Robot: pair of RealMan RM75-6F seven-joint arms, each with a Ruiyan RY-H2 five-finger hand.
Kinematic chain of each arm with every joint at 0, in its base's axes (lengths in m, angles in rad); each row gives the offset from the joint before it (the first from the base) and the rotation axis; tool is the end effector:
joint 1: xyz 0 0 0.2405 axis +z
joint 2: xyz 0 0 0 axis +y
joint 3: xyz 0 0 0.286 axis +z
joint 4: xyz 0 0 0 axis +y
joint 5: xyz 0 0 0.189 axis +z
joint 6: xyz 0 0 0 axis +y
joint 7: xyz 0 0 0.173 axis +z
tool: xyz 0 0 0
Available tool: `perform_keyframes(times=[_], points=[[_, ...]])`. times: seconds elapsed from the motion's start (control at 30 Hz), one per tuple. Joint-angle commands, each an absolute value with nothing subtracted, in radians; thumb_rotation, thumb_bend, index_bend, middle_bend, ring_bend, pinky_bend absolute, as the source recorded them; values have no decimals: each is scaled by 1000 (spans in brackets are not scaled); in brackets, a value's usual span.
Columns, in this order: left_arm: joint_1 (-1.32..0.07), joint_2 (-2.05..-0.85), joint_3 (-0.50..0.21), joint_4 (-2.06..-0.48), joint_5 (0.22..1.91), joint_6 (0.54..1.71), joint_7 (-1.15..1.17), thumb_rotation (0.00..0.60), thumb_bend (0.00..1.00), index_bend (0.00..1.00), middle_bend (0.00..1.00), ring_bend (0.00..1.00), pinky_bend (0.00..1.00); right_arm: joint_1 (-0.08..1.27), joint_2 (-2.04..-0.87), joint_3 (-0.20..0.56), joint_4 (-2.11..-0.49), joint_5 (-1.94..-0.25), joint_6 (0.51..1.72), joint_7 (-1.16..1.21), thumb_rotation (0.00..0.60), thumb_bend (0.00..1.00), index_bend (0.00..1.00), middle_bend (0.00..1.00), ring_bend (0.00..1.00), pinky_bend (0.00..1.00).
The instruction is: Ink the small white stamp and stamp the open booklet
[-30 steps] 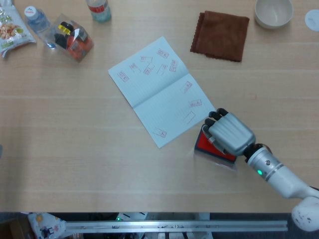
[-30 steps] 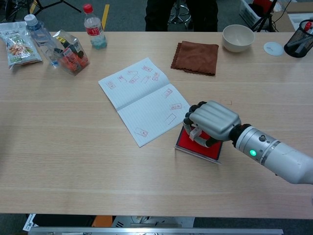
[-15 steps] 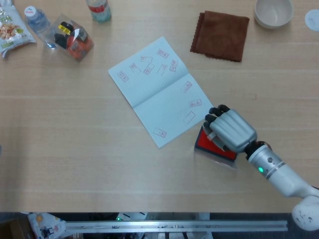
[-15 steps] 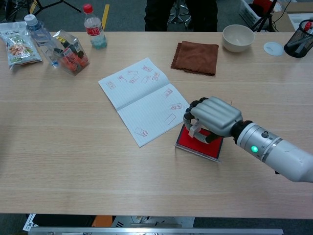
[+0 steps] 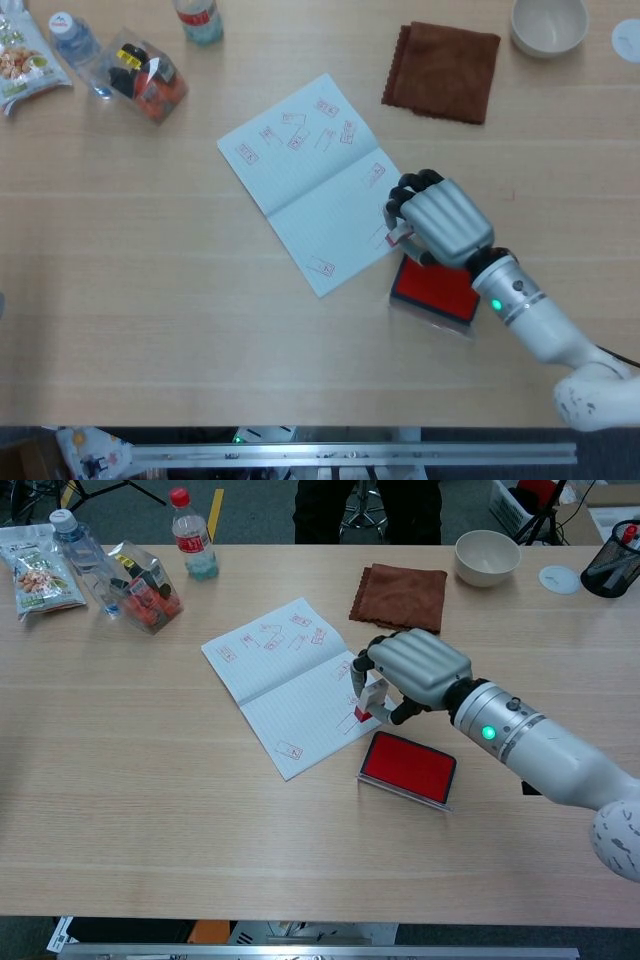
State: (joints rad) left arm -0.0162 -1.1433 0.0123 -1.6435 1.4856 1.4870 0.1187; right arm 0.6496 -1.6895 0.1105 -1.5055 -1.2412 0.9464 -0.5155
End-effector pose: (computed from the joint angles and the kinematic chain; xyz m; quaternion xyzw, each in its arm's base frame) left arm -0.3428 0.1748 0.1715 -0.6019 -0.4095 -0.3284 0.6018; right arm -0.1525 -0.3213 -0.0692 0.8019 -0.3347 0.3410 0.3585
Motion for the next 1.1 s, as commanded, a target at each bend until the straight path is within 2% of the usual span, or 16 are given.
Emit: perform_keyframes(times=[0.03, 0.3, 0.6, 1.1], points=[[-15, -1142, 13, -1645, 1487, 1489, 119, 600, 290, 148, 80, 114, 36, 679, -1735, 134, -1465, -1210, 931, -540, 600, 369, 670, 422, 240, 251], [-9, -1137, 17, -1646, 1489, 1492, 114, 600, 290, 148, 80, 114, 36, 742, -1851, 175, -1332, -1149, 895, -560, 600, 369, 670, 422, 240, 251], [-5, -1131, 17, -1644, 1485, 1493, 108, 600, 290, 148, 80, 114, 36, 788, -1941, 189, -1219, -1121, 874, -565, 600, 369, 670, 422, 240, 251], [-2, -1128, 17, -1638, 1476, 1488, 100, 600, 290, 148, 80, 114, 36, 805, -2015, 176, -1099, -1134, 870, -525, 600, 369, 670, 422, 240, 251]])
